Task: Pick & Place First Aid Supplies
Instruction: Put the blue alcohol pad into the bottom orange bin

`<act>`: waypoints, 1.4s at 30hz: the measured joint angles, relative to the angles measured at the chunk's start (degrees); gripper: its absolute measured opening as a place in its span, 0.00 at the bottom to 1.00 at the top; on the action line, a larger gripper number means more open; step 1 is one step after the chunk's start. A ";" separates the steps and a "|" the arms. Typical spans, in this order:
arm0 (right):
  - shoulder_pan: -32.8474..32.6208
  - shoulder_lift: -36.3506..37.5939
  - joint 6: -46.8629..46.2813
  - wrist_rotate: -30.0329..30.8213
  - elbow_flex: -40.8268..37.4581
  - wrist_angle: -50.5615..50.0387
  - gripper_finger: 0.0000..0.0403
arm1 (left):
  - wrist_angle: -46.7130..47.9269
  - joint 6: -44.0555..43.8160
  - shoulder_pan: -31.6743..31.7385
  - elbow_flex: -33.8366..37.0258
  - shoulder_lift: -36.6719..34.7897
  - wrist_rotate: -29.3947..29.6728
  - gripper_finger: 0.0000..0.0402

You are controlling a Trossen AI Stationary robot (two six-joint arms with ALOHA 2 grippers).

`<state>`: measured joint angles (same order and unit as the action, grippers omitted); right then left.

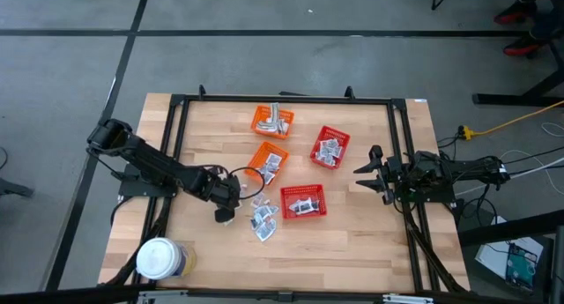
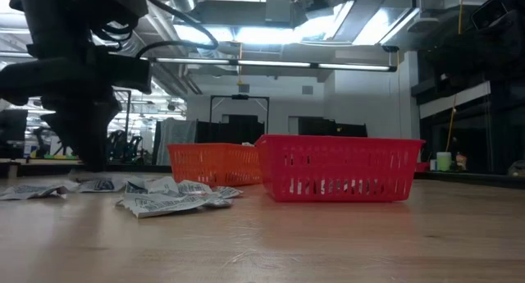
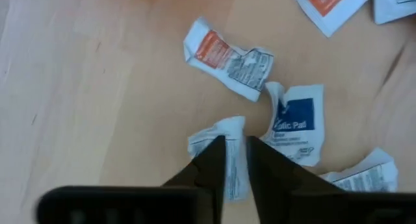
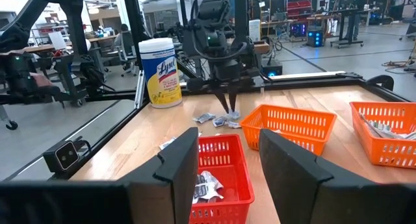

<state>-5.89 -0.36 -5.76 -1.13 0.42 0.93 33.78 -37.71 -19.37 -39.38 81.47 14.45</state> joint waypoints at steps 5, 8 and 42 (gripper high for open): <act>0.00 0.02 0.01 -0.01 -0.01 0.00 0.40 | 0.44 1.40 0.02 0.00 -0.02 -0.54 0.01; 0.00 0.02 0.02 0.00 -0.02 0.00 0.40 | 0.76 1.40 0.04 0.00 -0.02 -0.62 0.00; 0.00 0.00 0.01 -0.02 -0.01 0.00 0.40 | 0.52 11.29 -5.03 1.30 3.76 2.15 0.23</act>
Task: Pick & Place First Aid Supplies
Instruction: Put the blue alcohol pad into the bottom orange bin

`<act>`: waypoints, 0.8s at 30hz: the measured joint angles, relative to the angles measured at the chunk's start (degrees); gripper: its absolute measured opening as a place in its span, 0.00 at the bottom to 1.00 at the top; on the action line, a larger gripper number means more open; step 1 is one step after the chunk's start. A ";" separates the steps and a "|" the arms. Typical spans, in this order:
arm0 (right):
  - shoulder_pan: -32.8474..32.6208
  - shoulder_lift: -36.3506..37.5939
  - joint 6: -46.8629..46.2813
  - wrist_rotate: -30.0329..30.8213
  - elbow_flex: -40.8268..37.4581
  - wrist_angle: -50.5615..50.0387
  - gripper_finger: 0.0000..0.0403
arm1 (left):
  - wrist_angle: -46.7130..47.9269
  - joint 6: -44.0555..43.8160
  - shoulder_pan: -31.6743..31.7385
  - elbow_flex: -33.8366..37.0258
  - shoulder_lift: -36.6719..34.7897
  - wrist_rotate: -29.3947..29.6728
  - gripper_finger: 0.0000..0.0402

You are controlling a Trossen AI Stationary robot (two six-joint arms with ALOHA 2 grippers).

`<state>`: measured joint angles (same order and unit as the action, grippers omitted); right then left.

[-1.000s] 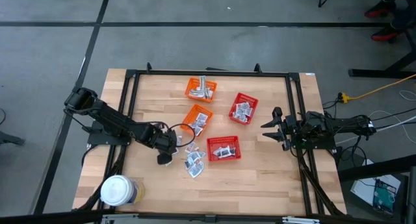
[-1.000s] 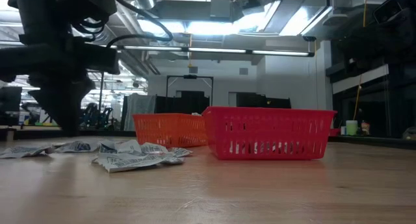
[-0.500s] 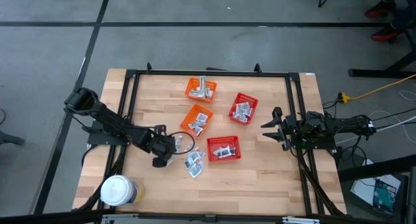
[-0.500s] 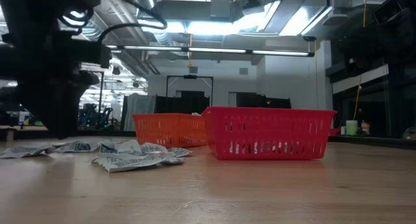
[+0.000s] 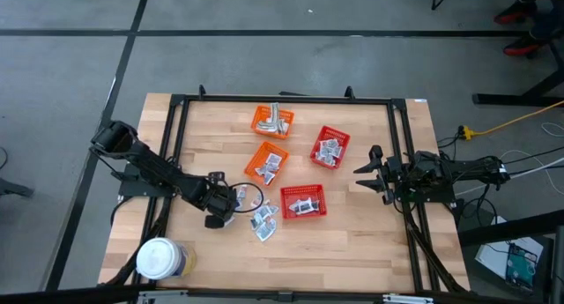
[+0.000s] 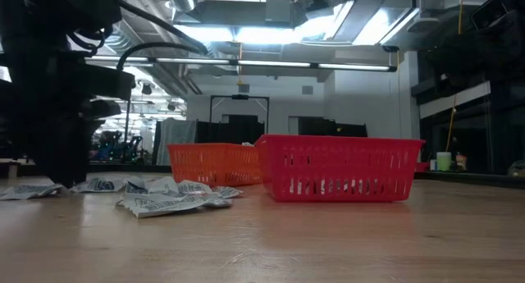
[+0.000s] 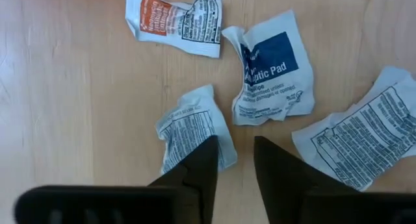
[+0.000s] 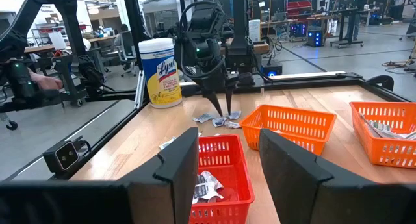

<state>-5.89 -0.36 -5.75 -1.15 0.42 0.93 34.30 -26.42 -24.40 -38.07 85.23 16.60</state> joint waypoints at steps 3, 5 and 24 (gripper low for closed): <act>-0.01 0.01 -0.01 0.02 -0.01 0.00 0.40 | -0.03 -0.09 0.00 0.03 0.09 0.06 0.14; -0.02 0.00 -0.01 0.02 -0.01 0.00 0.40 | -0.13 -1.20 0.02 0.10 0.13 0.29 0.06; 0.00 0.02 0.01 0.02 -0.01 0.00 0.40 | -1.04 -13.77 0.13 0.36 -13.63 -10.63 0.00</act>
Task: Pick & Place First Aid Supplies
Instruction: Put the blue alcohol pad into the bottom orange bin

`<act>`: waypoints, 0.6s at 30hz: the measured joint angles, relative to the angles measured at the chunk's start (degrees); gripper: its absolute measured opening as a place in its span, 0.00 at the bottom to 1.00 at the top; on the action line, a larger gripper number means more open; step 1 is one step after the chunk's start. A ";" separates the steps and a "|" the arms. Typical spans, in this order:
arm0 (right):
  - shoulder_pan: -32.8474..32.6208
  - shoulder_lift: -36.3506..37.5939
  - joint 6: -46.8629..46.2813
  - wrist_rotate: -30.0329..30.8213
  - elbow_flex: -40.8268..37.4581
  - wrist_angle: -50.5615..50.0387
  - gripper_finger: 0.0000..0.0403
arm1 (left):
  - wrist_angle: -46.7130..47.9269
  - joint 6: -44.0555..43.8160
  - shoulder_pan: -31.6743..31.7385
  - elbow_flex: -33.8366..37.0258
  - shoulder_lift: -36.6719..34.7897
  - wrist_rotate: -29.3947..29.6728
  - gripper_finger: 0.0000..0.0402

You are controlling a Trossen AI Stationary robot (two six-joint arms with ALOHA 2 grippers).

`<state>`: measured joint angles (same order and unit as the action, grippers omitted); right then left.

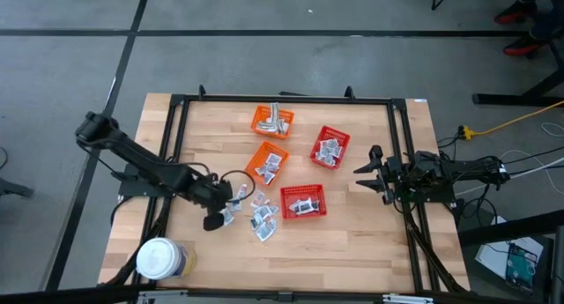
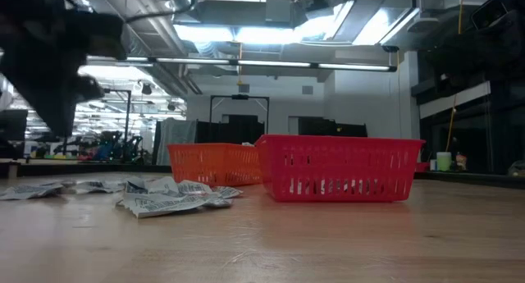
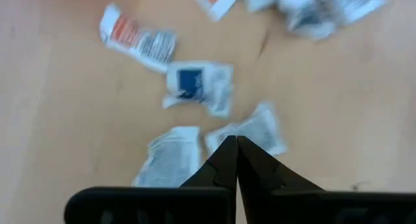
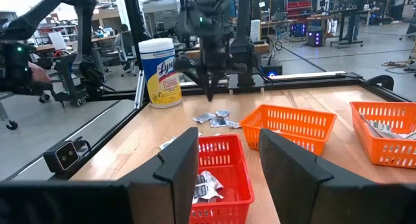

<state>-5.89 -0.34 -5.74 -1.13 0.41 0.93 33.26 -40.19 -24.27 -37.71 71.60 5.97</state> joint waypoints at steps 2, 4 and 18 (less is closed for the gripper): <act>-0.01 -0.01 -0.01 -0.02 0.01 0.00 0.40 | 0.02 -1.44 0.07 -0.02 -2.81 0.18 0.00; -0.02 -0.01 -0.01 -0.02 0.00 0.00 0.40 | 0.40 -1.99 0.09 -0.04 -4.77 1.24 0.00; 0.00 -0.02 0.00 -0.02 0.01 0.00 0.40 | 7.44 3.31 0.02 -0.15 1.73 5.03 0.13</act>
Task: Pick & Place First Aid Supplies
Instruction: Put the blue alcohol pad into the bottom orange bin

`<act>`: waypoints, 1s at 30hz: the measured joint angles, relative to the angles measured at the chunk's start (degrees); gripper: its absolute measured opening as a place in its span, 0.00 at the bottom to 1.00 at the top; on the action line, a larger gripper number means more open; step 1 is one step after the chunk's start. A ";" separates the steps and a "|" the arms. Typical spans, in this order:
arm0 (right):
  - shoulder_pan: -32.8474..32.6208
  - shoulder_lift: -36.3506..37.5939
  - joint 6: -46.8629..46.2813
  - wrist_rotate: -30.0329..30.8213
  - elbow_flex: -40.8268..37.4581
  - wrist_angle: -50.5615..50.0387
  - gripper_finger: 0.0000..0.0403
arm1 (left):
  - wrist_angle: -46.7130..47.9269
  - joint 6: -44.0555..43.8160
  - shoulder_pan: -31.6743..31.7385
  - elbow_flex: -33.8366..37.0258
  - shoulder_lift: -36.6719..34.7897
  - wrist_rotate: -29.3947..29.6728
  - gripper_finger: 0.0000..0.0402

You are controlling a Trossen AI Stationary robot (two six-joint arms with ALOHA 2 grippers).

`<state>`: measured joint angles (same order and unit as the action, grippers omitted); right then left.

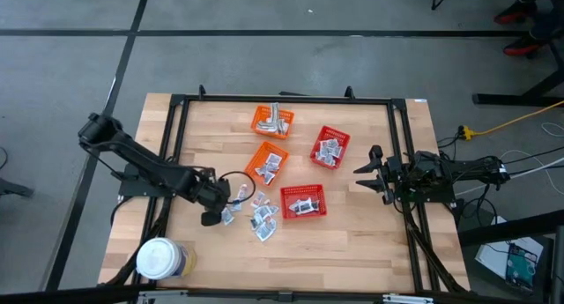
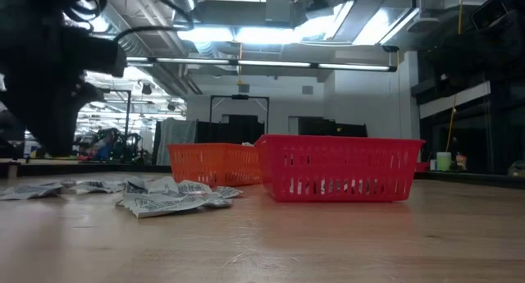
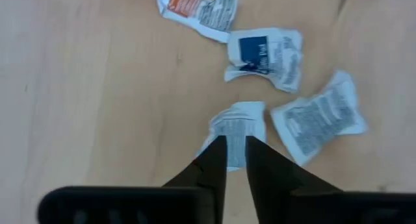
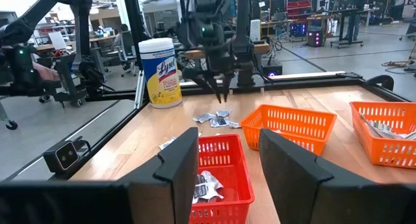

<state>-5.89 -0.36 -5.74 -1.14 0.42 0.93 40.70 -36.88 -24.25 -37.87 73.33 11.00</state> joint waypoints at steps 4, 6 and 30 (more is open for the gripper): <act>0.00 0.00 -0.01 0.00 -0.02 0.00 0.40 | -0.22 0.17 0.02 0.00 3.25 1.08 0.22; -0.02 0.01 -0.01 0.00 -0.02 0.00 0.40 | -0.30 0.55 0.02 0.00 4.58 1.04 0.26; -0.01 0.00 -0.02 0.02 -0.01 0.02 0.40 | -12.91 0.42 10.55 6.27 6.69 -9.02 0.22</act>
<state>-5.91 -0.36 -5.76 -1.13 0.41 0.95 27.79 -36.46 -13.70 -31.60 80.02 1.98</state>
